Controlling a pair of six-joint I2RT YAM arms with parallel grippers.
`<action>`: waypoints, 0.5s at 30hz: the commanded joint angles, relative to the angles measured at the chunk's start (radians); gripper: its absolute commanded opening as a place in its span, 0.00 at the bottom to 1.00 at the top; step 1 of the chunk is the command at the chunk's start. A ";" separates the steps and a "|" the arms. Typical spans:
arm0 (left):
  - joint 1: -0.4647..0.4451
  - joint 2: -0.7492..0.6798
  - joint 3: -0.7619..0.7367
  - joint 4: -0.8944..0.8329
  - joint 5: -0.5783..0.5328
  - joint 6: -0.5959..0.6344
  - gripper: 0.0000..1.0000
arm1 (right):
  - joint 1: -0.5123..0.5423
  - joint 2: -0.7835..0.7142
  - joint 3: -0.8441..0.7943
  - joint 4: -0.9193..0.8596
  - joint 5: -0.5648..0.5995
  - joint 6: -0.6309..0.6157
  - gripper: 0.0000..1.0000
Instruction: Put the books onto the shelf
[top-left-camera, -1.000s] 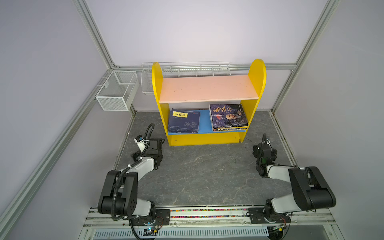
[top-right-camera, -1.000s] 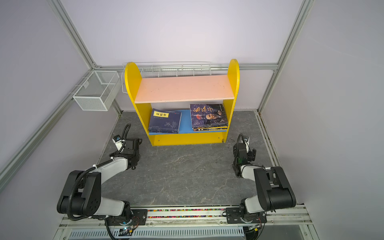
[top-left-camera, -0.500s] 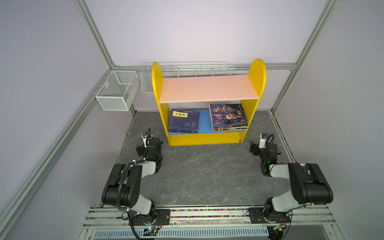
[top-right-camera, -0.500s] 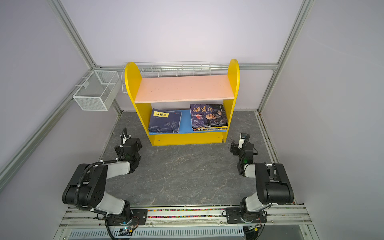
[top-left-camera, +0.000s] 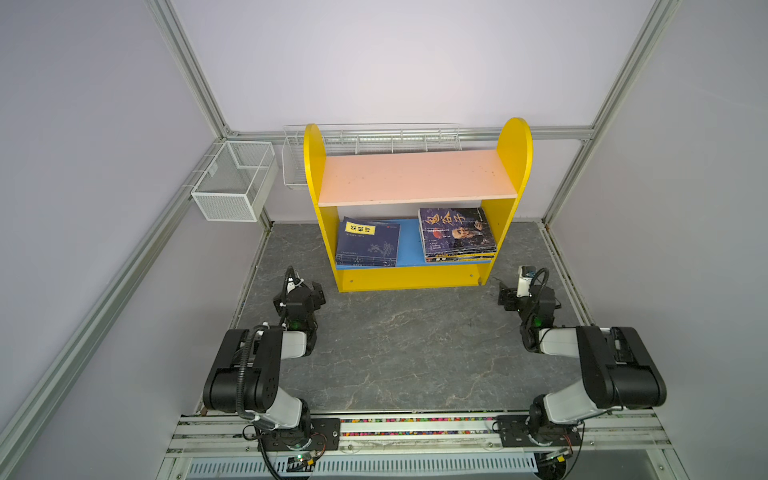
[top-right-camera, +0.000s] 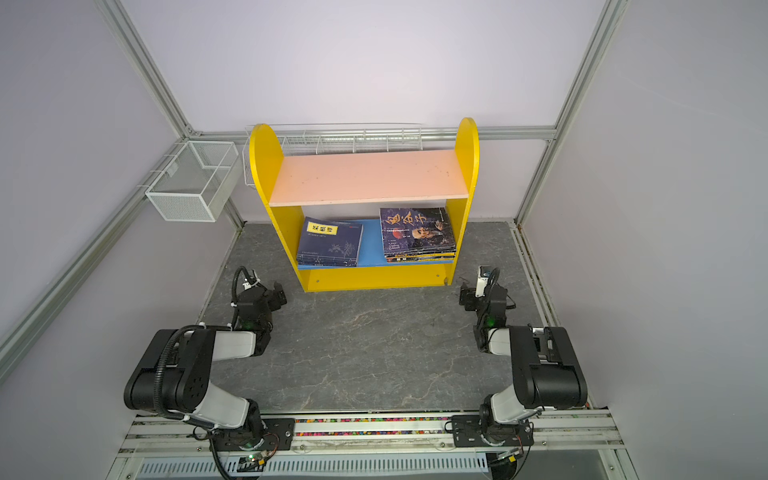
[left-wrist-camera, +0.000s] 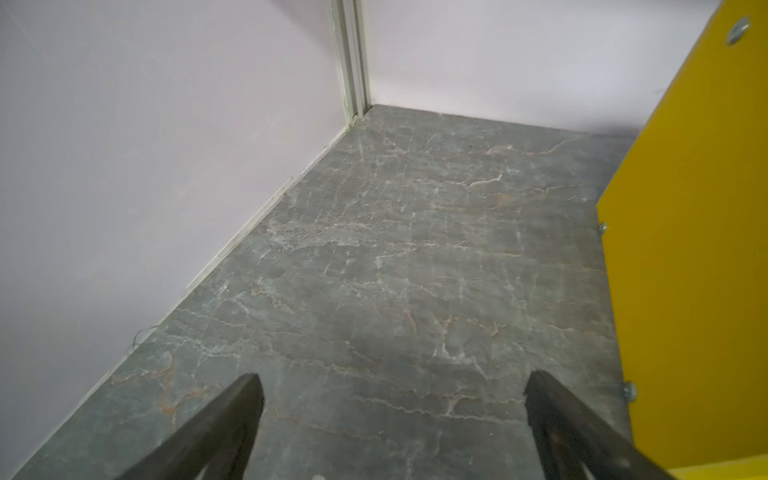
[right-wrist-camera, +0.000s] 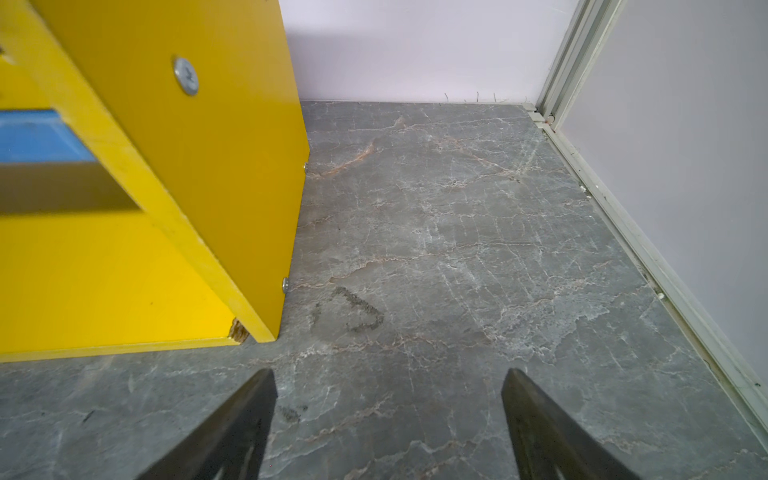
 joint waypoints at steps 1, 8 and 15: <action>0.008 0.006 0.003 0.079 0.044 0.011 0.98 | 0.004 0.005 -0.008 0.036 -0.004 -0.022 0.88; 0.009 0.010 0.000 0.086 0.045 0.010 0.98 | -0.001 0.009 -0.002 0.028 -0.015 -0.026 0.88; 0.010 0.012 -0.001 0.094 0.044 0.011 0.98 | -0.005 0.008 -0.002 0.028 -0.025 -0.023 0.88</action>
